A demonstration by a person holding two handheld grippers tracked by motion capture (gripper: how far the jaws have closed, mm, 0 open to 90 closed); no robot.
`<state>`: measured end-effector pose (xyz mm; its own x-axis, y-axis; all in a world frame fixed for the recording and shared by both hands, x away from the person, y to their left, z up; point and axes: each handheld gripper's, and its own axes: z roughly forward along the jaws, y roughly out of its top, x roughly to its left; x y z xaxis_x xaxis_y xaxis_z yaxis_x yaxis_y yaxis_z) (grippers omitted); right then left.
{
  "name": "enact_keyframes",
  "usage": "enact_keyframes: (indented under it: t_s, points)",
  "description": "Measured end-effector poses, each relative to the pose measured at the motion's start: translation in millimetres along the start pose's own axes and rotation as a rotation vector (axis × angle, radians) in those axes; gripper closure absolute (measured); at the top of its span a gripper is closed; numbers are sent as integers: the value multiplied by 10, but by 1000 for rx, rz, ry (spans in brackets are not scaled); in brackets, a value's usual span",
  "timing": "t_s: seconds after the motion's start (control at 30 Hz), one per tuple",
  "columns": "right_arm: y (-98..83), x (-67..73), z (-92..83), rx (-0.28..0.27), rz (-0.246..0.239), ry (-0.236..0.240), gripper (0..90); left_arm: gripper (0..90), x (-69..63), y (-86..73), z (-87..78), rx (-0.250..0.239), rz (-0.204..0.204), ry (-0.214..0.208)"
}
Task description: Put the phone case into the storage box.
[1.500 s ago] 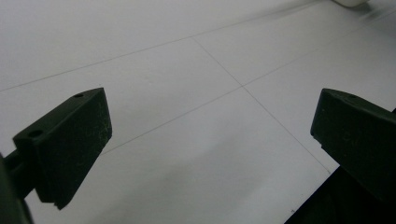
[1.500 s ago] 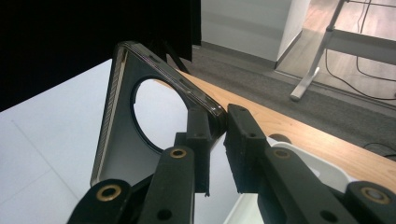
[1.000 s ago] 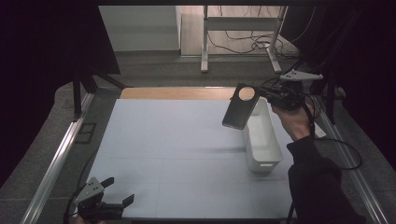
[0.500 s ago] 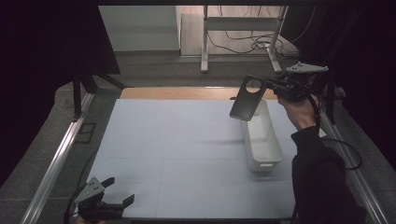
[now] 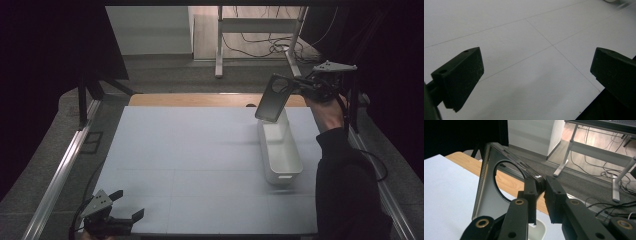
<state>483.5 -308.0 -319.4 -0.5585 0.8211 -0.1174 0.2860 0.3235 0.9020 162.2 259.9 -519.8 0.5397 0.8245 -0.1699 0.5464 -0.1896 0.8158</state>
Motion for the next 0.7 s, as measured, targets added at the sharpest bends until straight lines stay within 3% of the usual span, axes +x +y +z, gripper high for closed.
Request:
enact_keyframes:
  t_s: [0.37, 0.7]
  points:
    - [-30, -245, 129, 16, -14, -32, 795, 0, 8, -3, -1, 1, -10, 0]
    - [-121, -323, 271, 41, -48, -62, 795, 0, 17, -4, -4, -1, -22, 0]
